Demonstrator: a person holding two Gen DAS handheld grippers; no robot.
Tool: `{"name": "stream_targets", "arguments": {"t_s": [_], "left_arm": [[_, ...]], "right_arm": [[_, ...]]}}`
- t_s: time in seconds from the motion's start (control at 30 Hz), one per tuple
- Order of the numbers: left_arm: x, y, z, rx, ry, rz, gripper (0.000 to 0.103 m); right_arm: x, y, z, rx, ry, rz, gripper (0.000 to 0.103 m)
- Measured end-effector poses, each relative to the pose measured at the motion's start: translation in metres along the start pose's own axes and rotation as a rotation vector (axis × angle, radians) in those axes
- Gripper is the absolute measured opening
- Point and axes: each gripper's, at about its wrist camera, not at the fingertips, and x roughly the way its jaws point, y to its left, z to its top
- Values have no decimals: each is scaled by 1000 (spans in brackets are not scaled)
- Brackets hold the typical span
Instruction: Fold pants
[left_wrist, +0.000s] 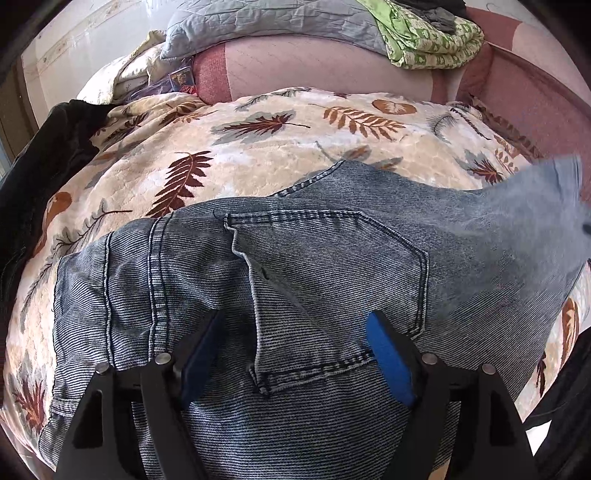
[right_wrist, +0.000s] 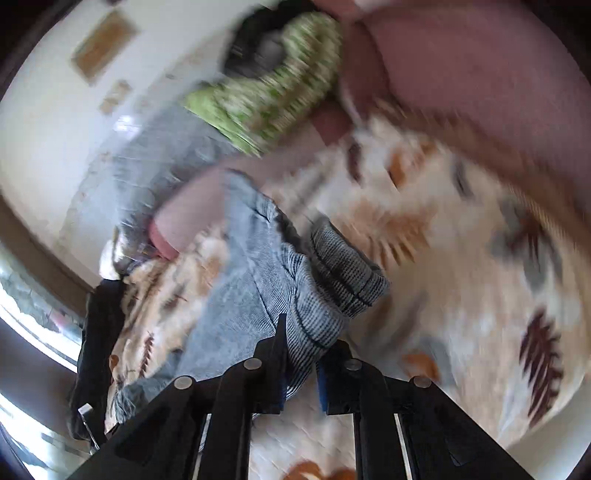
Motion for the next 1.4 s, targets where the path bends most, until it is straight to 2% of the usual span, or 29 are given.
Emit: {"name": "stream_targets", "arguments": {"t_s": [0.03, 0.07, 0.1, 0.17, 0.23, 0.33, 0.4, 0.43, 0.47, 0.53, 0.57, 0.6, 0.67, 0.73, 0.77, 0.8, 0.83, 0.9, 0.97, 1.0, 1.07, 1.1, 1.17, 1.27, 1.33, 1.37, 1.4], "left_arm": [[0, -1, 0, 6, 1, 3, 80], [1, -2, 0, 9, 2, 5, 81], [1, -2, 0, 11, 4, 7, 81], [3, -3, 2, 10, 7, 12, 84], [4, -4, 2, 9, 7, 18, 84], [3, -4, 1, 15, 4, 21, 84], [3, -4, 1, 17, 4, 21, 84], [3, -4, 1, 17, 4, 21, 84], [3, -4, 1, 17, 3, 21, 84], [3, -4, 1, 18, 2, 20, 84], [3, -3, 1, 18, 1, 19, 84], [2, -3, 1, 17, 1, 17, 84], [2, -3, 1, 16, -1, 16, 84], [1, -3, 0, 18, -5, 14, 84], [0, -3, 0, 18, -6, 11, 84], [0, -3, 0, 18, -5, 9, 84], [-1, -2, 0, 18, -4, 8, 84], [-1, -2, -1, 22, -2, 7, 84], [-1, -1, -3, 33, 5, 9, 84], [0, 0, -3, 42, 6, 9, 84], [1, 3, -3, 65, 8, 9, 85], [1, 6, -3, 75, 10, 6, 85], [1, 14, -4, 85, 7, -21, 86], [1, 17, -4, 98, 0, -34, 86], [-4, 12, -3, 101, -3, 8, 86], [-10, 9, -3, 95, -9, 38, 86], [-17, 7, -3, 87, -23, 52, 86]], "right_arm": [[15, -35, -11, 112, 82, 15, 13], [21, -58, -21, 189, 112, 78, 13], [17, -66, -26, 215, 91, 130, 13], [8, -55, -24, 167, 68, 115, 18], [2, -42, -20, 110, 40, 99, 18], [-4, -33, -14, 87, 4, 97, 18], [8, -38, -13, 85, 58, 23, 22], [18, -45, -14, 104, 117, 8, 23], [16, -49, -15, 114, 116, 36, 23], [5, -52, -14, 128, 126, 19, 30], [-4, -53, -13, 134, 109, -11, 41], [-17, -52, -12, 128, 67, -58, 52], [-42, -45, -8, 98, -23, -103, 55], [-58, -26, -5, 65, -67, -31, 55], [-59, -11, -6, 33, -63, 15, 57], [-56, 8, -9, -14, -33, 58, 64], [-47, 29, -13, -68, 10, 104, 67], [-22, 69, -25, -162, 96, 202, 67], [10, 91, -38, -222, 184, 233, 67], [30, 92, -41, -225, 238, 208, 67], [69, 68, -51, -207, 359, 67, 67], [75, 49, -50, -168, 373, 80, 47], [64, 21, -40, -88, 368, 103, 23], [49, 8, -28, -69, 330, 58, 23], [41, 26, -31, -146, 309, 6, 28], [38, 42, -35, -206, 293, 6, 32], [36, 59, -38, -250, 288, 51, 36]]}}
